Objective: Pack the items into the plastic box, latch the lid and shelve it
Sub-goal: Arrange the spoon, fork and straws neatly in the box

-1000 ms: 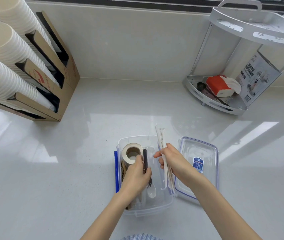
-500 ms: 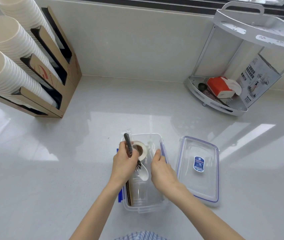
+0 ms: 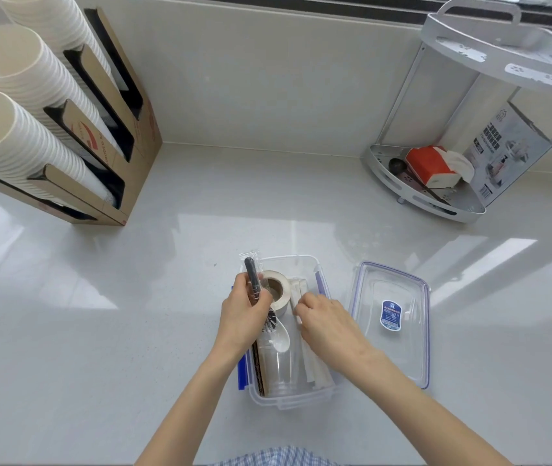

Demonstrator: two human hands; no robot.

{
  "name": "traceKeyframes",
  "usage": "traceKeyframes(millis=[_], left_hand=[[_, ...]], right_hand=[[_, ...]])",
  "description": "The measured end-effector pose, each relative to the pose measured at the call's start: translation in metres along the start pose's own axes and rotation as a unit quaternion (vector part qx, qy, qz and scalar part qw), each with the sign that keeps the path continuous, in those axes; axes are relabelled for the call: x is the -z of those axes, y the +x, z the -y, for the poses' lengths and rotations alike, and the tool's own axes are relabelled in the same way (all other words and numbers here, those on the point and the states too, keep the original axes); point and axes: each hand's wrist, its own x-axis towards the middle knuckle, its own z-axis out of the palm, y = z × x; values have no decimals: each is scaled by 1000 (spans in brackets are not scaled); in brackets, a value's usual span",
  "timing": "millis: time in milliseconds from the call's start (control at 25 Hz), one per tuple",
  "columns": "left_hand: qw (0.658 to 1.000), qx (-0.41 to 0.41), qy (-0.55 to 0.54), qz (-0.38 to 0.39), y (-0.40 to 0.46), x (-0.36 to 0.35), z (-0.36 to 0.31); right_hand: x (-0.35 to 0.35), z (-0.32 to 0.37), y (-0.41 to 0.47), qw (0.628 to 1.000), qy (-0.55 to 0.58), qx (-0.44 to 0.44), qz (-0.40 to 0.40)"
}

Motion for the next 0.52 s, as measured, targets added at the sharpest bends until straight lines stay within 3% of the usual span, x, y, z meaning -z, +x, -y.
traceKeyframes(millis=[200,520], left_hand=[[1000,1,-2,6,1,0,0],[1000,0,-3,20,0,1,-3]], right_hand=[[-6,-17,1,984,-98,127,77],[-4,-18,2,983,-118,125,65]])
